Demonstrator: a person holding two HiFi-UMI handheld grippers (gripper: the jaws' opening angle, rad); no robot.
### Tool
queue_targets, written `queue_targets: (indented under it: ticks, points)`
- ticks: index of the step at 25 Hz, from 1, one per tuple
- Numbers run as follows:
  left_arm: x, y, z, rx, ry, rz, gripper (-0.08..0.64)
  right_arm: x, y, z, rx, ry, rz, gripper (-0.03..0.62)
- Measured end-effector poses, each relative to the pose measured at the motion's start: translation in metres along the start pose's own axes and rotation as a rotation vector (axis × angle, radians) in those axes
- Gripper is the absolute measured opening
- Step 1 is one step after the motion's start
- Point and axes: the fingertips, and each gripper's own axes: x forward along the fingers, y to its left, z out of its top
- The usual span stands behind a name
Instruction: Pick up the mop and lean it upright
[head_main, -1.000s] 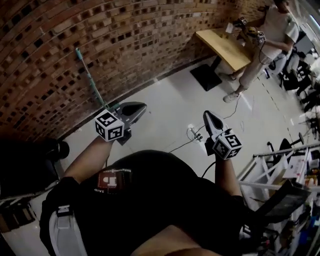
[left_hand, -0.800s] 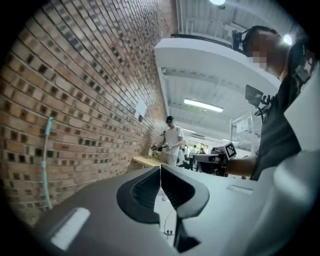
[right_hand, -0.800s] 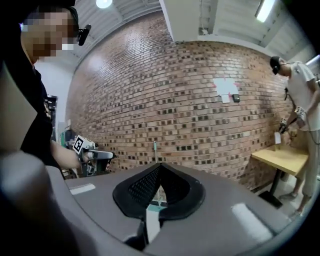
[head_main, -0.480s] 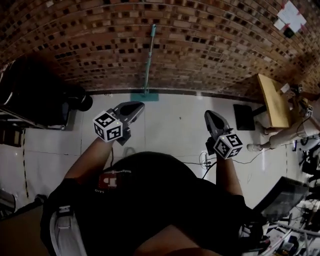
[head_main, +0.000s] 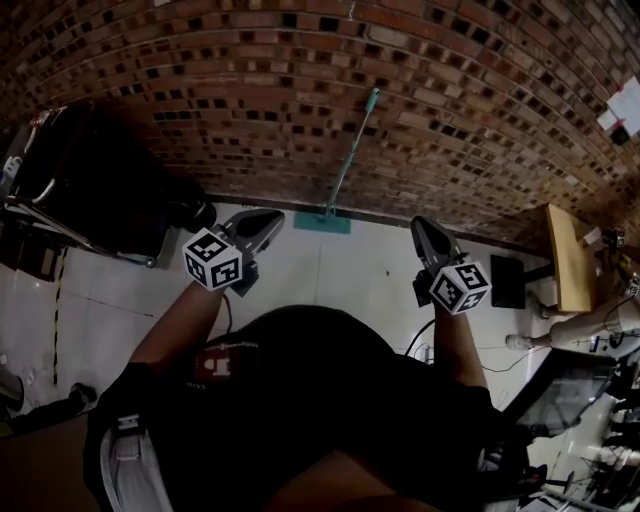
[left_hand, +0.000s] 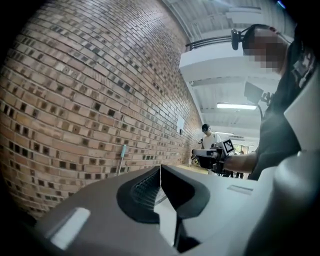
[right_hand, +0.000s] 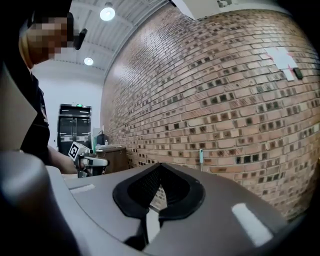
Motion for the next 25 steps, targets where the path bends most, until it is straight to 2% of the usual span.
queue_targets:
  ticks: [6, 11, 19, 25]
  points:
    - [0.016, 0.046, 0.009, 0.003, 0.010, 0.023, 0.002, 0.039, -0.011, 0.000, -0.009, 0.030, 0.014, 0.014]
    - [0.064, 0.058, 0.003, 0.007, 0.021, 0.042, 0.002, 0.054, -0.061, -0.004, -0.008, 0.041, 0.030, 0.014]
    - [0.160, 0.062, 0.016, -0.015, -0.029, 0.137, 0.002, 0.091, -0.143, 0.013, -0.060, 0.095, 0.191, 0.014]
    - [0.201, 0.073, 0.020, -0.013, -0.020, 0.166, 0.002, 0.128, -0.181, 0.016, -0.065, 0.111, 0.252, 0.014]
